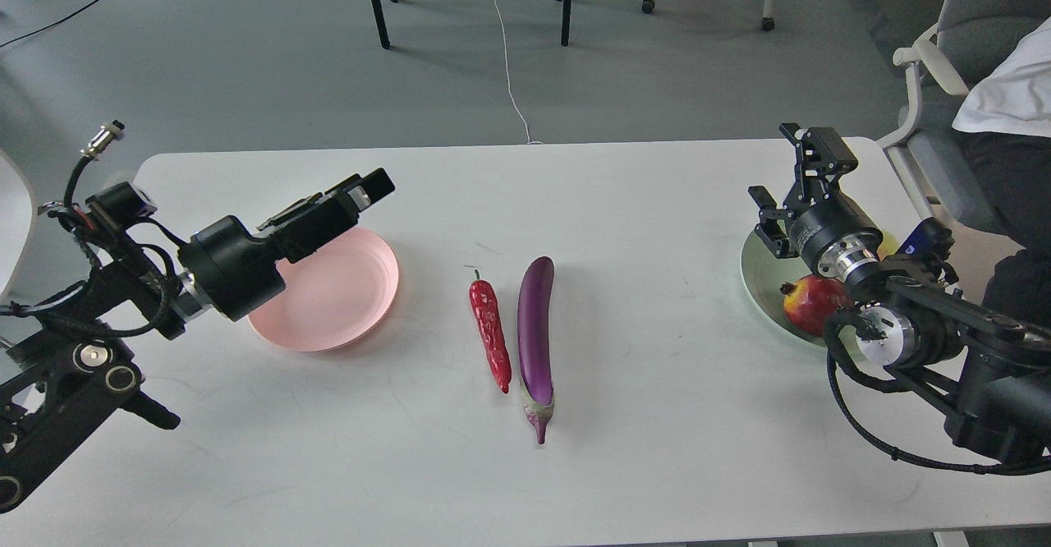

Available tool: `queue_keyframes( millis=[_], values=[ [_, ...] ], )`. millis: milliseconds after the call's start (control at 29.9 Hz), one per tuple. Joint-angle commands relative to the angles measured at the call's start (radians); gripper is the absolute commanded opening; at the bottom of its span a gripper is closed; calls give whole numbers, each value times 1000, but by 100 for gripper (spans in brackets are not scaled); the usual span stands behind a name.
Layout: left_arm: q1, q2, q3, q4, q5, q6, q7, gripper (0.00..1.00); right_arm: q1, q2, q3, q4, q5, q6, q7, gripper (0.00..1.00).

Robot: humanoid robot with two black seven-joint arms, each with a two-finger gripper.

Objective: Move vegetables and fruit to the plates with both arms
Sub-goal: 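Reach the left gripper over the purple eggplant and grasp it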

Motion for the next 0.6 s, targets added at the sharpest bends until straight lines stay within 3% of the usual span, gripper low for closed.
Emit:
queue_keyframes(
  millis=[0, 267, 435, 501, 568],
  values=[
    [-186, -19, 184, 62, 190, -47, 0, 98, 2, -3, -3, 0, -1, 0, 0, 98],
    [-553, -278, 475, 351, 199, -97, 0, 98, 4, -29, -6, 1, -9, 1, 0, 98],
    [-583, -415, 515, 525, 192, -110, 0, 98, 5, -56, -7, 3, -9, 1, 0, 98],
    [-581, -441, 526, 525, 178, -123, 74, 98, 5, -66, -7, 5, -9, 3, 0, 98],
    [-576, -470, 528, 525, 118, -126, 200, 98, 5, -69, -7, 5, -9, 3, 0, 98]
  ],
)
